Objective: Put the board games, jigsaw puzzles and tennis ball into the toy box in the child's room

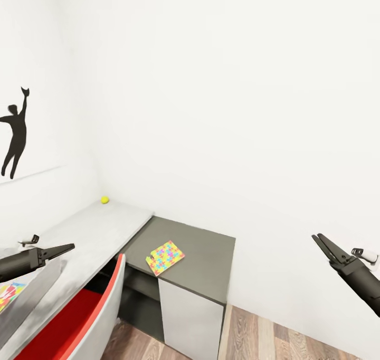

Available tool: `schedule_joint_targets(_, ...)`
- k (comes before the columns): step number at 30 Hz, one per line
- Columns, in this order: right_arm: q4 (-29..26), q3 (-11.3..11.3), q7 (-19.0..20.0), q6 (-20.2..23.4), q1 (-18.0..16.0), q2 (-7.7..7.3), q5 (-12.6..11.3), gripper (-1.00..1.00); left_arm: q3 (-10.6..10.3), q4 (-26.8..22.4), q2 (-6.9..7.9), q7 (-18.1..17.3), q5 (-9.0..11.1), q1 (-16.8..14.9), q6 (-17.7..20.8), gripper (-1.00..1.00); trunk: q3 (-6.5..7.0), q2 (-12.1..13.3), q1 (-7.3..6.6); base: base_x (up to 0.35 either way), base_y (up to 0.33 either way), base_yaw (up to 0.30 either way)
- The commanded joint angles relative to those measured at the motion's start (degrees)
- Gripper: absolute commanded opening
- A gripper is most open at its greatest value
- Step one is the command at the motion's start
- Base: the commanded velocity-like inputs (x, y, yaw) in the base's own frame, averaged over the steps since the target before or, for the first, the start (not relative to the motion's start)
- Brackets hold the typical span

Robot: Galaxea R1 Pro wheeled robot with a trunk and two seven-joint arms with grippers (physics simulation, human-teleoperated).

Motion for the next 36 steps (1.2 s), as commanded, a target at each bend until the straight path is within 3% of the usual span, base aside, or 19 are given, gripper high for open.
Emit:
schedule_joint_targets(1,0.06,-0.01,0.06,0.44,-0.03,0.0,-0.29,1.0,0.02,-0.01,0.01,-0.24,-0.05,0.0,0.61,1.0,0.04,-0.04,0.02,0.0,-0.107,-0.204)
schedule_joint_targets(10,0.24,-0.06,-0.08,0.42,-0.03,0.0,-0.32,1.0,0.02,-0.01,-0.05,-0.24,-0.05,0.0,0.61,1.0,0.65,-0.04,0.02,0.023,-0.219,-0.21)
schedule_joint_targets(23,0.32,-0.1,-0.51,0.53,-0.03,0.0,-0.34,1.0,0.01,-0.01,-0.16,-0.24,-0.05,0.0,0.52,1.0,1.48,-0.04,0.02,0.17,-0.114,-0.2)
schedule_joint_targets(26,0.32,0.18,-3.11,0.39,-0.09,0.07,-0.2,1.0,0.01,-0.01,-0.16,-0.24,-0.05,0.0,0.52,1.0,1.53,-0.04,0.02,0.184,-0.032,-0.055)
schedule_joint_targets(31,0.26,3.46,-14.0,0.8,-0.16,0.01,-0.62,1.0,0.01,-0.01,-0.22,-0.24,-0.09,0.0,0.38,1.0,1.54,-0.04,0.02,0.185,-0.032,-0.051)
schedule_joint_targets(36,0.63,4.29,-17.21,1.19,-0.2,0.0,-0.93,1.0,0.04,0.04,-0.2,-0.24,-0.13,0.0,0.14,1.0,1.52,-0.04,0.02,0.185,-0.07,-0.214)
